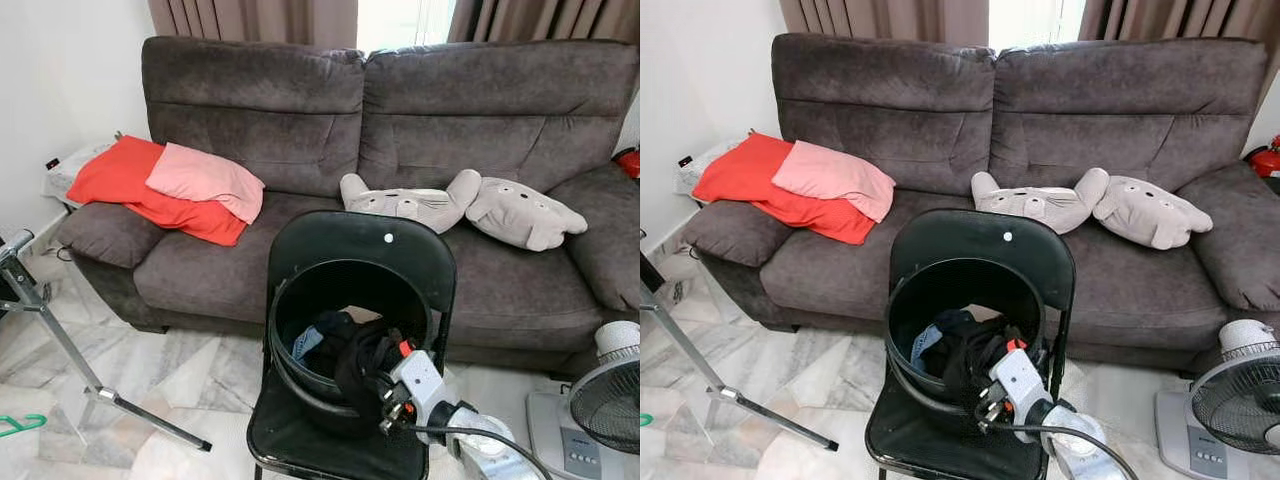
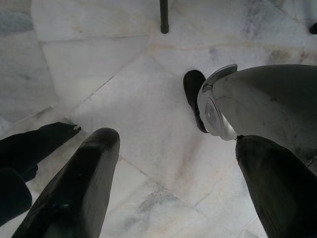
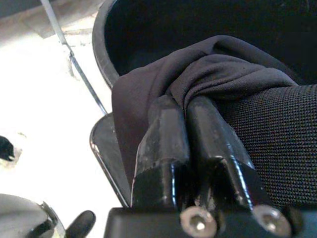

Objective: Hang hanger

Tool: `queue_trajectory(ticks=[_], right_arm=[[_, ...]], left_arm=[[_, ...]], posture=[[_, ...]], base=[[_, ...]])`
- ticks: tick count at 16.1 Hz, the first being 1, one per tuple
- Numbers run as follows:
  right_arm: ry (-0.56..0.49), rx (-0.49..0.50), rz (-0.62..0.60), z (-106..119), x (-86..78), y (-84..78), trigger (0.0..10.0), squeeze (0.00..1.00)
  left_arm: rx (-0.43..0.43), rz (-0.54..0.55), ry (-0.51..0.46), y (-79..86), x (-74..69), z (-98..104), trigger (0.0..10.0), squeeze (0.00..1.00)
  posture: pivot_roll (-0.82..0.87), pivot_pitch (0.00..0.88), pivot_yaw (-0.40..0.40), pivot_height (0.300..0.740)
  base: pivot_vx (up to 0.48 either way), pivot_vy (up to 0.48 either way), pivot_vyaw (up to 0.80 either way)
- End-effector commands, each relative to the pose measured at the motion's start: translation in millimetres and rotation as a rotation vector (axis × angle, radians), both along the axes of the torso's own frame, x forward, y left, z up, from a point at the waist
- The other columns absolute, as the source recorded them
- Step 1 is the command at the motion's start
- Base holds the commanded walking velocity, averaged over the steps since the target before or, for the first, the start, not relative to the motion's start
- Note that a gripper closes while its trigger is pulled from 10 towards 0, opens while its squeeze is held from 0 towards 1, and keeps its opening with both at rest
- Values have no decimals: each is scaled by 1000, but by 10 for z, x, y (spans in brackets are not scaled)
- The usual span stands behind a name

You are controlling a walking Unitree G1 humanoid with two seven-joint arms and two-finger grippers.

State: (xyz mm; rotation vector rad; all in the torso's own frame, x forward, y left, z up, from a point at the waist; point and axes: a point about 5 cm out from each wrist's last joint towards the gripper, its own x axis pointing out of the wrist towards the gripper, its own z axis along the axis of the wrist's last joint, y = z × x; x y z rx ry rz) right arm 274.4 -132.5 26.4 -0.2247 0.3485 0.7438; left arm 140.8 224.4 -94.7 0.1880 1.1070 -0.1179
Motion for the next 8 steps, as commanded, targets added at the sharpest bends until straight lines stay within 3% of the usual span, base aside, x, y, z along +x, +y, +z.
queue_trajectory(ticks=[1,5,8], right_arm=[[56,-41,25,-120,-67,11,0,0],[61,-101,71,-178,-86,31,0,0],[67,-200,140,-251,-125,33,0,0]], left_arm=[[4,-9,18,4,-42,-15,10000,0],[5,-13,19,2,-48,-17,10000,0],[5,-14,22,3,-54,-19,10000,0]], posture=[[56,0,42,740],[61,0,41,740],[61,0,39,740]], base=[[0,0,0],[0,0,0],[0,0,0]])
